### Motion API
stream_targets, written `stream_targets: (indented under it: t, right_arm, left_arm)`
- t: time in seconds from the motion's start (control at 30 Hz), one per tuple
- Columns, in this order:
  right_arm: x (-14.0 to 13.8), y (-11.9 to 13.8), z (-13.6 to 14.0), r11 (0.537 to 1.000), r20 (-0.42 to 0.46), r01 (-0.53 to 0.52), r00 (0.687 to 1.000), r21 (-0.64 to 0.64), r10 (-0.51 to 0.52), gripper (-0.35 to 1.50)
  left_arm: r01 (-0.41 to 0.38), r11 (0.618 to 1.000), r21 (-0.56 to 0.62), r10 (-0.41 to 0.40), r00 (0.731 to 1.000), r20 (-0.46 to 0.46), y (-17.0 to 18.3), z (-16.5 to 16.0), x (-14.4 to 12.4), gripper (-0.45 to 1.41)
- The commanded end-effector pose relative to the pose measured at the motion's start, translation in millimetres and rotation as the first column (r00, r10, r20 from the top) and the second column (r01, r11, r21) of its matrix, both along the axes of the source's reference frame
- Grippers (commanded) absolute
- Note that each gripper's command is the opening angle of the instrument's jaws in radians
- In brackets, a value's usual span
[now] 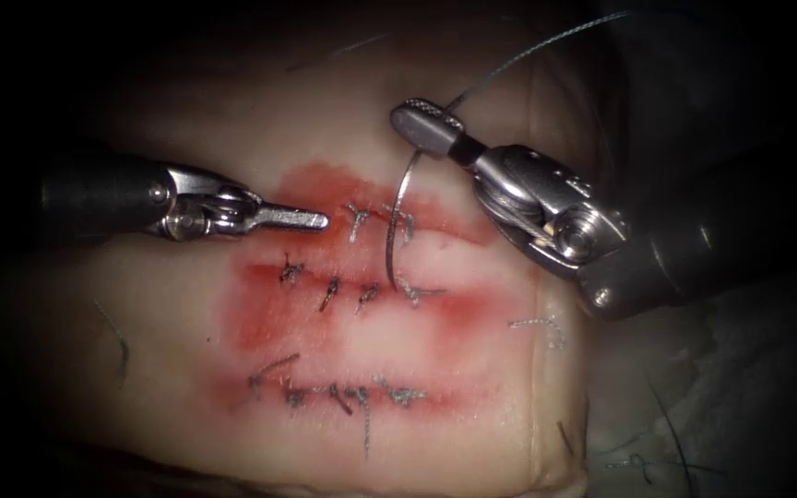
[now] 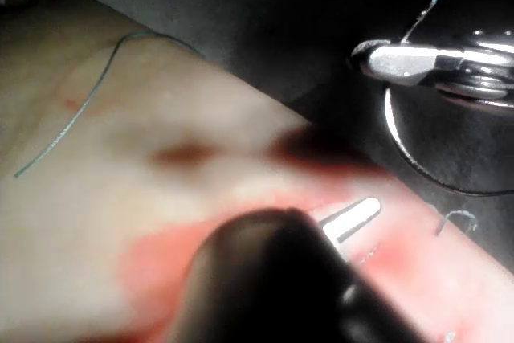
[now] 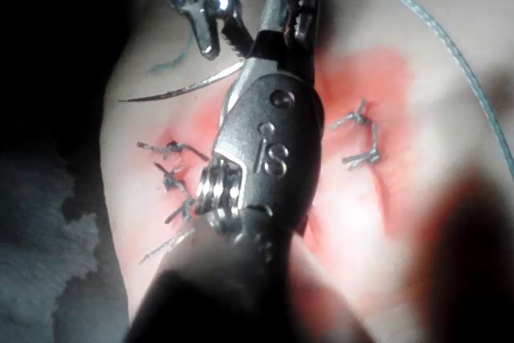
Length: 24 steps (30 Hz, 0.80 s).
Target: Wound Closure
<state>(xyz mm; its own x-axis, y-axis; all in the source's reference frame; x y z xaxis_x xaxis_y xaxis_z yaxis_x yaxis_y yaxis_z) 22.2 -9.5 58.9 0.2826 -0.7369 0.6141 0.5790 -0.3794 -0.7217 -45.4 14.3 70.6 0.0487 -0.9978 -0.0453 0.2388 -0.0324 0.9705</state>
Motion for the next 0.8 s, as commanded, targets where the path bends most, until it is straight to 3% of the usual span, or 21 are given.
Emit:
stream_targets:
  t: [0.03,0.2,0.53,0.8]
  right_arm:
    - [1.9,-0.6,-0.2,1.000,0.001,0.004,1.000,-0.013,-0.004,-0.35]
    - [2.4,-0.9,-0.2,0.999,0.019,0.015,1.000,-0.038,-0.014,-0.35]
    - [2.0,-1.0,0.3,0.999,0.025,0.022,0.999,-0.049,-0.021,-0.35]
    - [3.2,-1.2,0.3,0.998,0.032,0.020,0.999,-0.055,-0.018,-0.35]
  left_arm:
    - [0.004,1.000,0.000,-0.004,1.000,0.000,0.4,0.1,-1.1,0.76]
    - [-0.001,1.000,0.008,0.001,1.000,0.018,0.2,-1.2,-1.8,0.81]
    - [0.033,0.995,0.092,-0.040,0.996,0.082,1.9,-1.7,-0.3,0.81]
    - [0.038,0.995,0.089,-0.044,0.997,0.069,0.1,-1.6,-2.3,0.81]
